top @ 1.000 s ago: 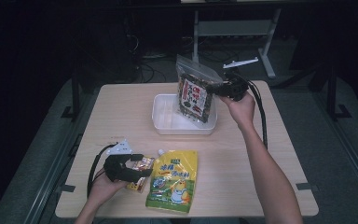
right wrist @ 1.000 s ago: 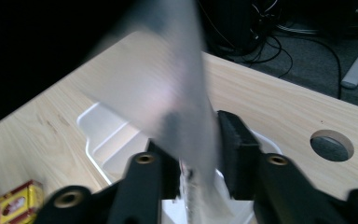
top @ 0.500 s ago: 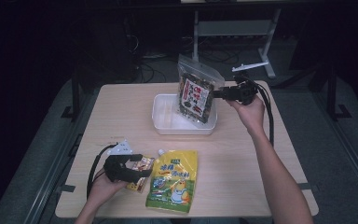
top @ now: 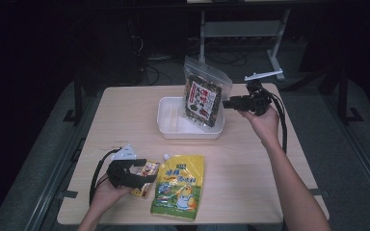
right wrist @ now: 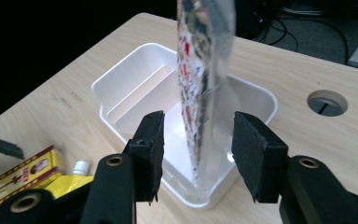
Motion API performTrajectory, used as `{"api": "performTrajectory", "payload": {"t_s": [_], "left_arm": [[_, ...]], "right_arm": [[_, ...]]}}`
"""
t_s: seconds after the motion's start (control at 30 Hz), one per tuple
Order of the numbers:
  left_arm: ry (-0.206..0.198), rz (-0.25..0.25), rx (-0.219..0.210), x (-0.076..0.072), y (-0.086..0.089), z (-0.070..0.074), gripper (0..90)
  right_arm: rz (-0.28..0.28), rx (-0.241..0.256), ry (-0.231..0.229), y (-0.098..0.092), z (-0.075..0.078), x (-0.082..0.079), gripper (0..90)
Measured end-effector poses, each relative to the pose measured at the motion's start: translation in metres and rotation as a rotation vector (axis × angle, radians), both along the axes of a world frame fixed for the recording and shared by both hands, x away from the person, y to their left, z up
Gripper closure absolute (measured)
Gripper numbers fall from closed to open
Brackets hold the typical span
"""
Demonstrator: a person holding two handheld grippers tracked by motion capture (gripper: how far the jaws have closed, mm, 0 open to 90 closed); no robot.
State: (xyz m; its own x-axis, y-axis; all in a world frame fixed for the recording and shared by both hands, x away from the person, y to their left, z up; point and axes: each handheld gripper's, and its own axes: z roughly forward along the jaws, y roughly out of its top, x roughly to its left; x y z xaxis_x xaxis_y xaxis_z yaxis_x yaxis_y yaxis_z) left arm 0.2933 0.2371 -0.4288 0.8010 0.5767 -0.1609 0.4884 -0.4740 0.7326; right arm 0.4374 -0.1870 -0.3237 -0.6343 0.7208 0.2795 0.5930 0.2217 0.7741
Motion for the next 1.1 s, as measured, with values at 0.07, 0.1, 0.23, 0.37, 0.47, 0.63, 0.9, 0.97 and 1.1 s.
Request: {"api": "performTrajectory", "payload": {"t_s": [0.07, 0.1, 0.23, 0.37, 0.47, 0.63, 0.9, 0.97, 1.1], "left_arm": [[0.001, 0.001, 0.003, 0.000, 0.000, 0.000, 23.7], [0.000, 0.003, 0.005, 0.000, 0.000, 0.000, 23.6], [-0.001, 0.009, 0.010, 0.000, 0.001, -0.001, 23.5], [-0.001, 0.017, 0.018, -0.001, 0.001, -0.002, 23.3], [-0.004, 0.018, 0.029, -0.001, 0.001, -0.002, 23.1], [-0.007, 0.029, 0.037, -0.003, 0.001, -0.002, 22.9], [-0.011, 0.046, 0.053, -0.004, 0.003, -0.003, 22.6], [-0.013, 0.054, 0.062, -0.005, 0.003, -0.004, 22.5], [-0.015, 0.063, 0.076, -0.006, 0.003, -0.005, 21.8]], "right_arm": [[0.004, -0.005, -0.001, 0.000, 0.000, -0.004, 51.9], [0.009, -0.005, 0.004, 0.000, 0.000, -0.005, 51.5], [0.014, -0.004, 0.005, 0.000, -0.001, -0.011, 50.6], [0.024, 0.002, 0.013, 0.000, -0.004, -0.017, 49.2], [0.035, -0.005, 0.020, 0.001, -0.007, -0.021, 48.6], [0.044, 0.004, 0.035, 0.001, -0.012, -0.026, 47.0], [0.071, 0.016, 0.051, 0.005, -0.017, -0.036, 45.2], [0.078, 0.017, 0.056, 0.006, -0.018, -0.038, 44.4], [0.095, 0.016, 0.065, 0.010, -0.022, -0.043, 43.5]]}}
